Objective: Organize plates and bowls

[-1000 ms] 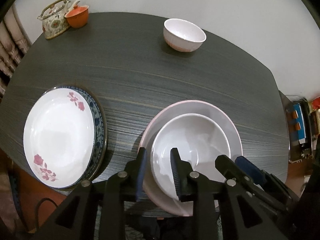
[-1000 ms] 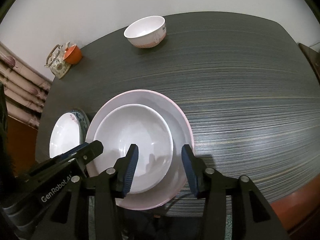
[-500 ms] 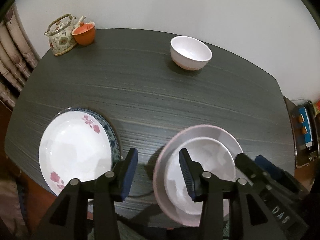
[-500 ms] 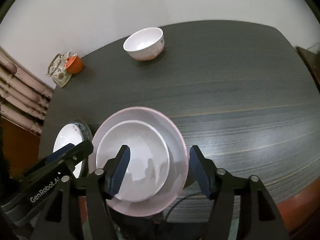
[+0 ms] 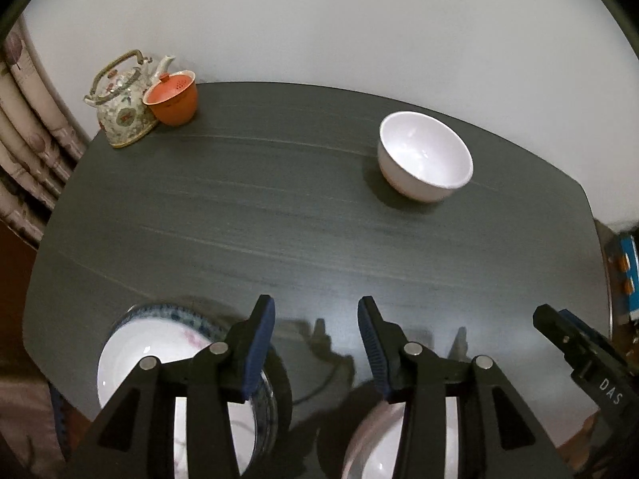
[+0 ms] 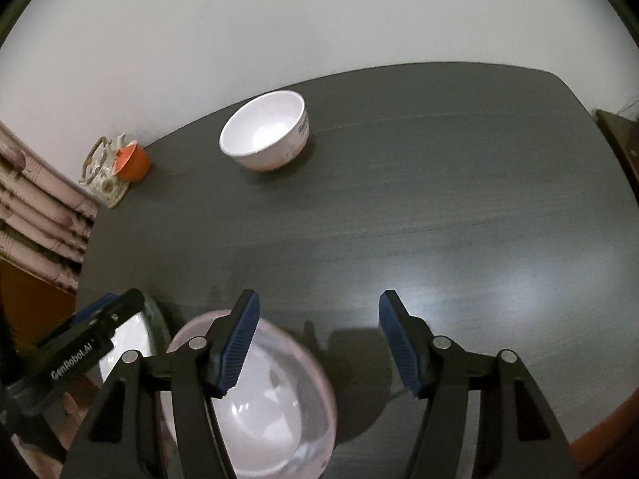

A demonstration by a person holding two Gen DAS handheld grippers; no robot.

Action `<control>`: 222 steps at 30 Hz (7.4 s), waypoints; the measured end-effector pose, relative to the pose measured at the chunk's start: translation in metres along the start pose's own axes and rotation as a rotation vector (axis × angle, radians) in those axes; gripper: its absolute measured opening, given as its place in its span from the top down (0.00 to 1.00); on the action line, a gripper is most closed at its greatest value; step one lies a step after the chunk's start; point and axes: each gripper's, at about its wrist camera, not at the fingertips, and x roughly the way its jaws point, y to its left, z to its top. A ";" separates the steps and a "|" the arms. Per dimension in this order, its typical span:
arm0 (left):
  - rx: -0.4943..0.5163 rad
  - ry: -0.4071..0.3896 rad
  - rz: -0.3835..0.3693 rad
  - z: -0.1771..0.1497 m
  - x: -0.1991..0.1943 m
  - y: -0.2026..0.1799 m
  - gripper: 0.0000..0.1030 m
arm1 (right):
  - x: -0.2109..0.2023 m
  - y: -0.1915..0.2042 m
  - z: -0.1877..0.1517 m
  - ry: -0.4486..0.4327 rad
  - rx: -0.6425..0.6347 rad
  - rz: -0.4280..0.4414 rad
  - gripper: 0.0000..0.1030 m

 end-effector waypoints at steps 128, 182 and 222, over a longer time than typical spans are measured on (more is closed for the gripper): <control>-0.028 0.122 -0.160 -0.098 -0.037 -0.016 0.89 | -0.010 0.058 -0.077 0.103 0.021 0.071 0.81; 0.004 0.066 -0.173 -0.090 -0.044 -0.018 0.75 | 0.003 0.049 -0.079 0.122 0.021 0.093 0.65; -0.198 0.254 -0.236 -0.097 -0.006 0.034 0.70 | -0.001 0.003 -0.091 0.144 0.153 0.064 0.61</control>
